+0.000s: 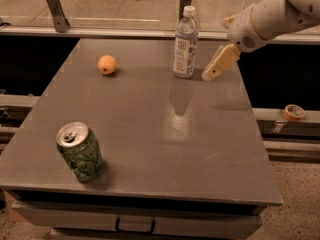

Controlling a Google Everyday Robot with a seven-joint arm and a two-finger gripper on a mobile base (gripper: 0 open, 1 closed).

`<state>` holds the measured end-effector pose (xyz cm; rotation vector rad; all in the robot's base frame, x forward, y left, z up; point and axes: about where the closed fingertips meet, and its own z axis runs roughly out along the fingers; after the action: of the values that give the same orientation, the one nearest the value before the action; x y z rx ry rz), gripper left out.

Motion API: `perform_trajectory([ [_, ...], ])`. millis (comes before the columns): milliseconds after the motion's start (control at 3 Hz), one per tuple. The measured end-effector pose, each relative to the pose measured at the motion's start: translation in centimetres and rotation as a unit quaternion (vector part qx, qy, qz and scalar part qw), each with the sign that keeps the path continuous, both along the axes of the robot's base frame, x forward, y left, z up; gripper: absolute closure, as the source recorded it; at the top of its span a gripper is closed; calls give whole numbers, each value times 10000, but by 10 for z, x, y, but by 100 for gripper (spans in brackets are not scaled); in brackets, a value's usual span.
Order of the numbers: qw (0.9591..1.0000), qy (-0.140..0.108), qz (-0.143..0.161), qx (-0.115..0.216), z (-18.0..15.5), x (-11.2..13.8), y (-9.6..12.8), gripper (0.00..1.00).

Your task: Knock blue plastic bottle over

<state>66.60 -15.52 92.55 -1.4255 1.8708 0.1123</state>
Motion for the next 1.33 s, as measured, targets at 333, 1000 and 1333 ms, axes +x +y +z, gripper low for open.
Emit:
perform_trajectory([
  [333,9965,59,1,832,-15,23,17,0],
  [1000,9851,274,213,1683,-33,42,60,18],
  [1333,9794,350,281,1968,-39,48,78,41],
])
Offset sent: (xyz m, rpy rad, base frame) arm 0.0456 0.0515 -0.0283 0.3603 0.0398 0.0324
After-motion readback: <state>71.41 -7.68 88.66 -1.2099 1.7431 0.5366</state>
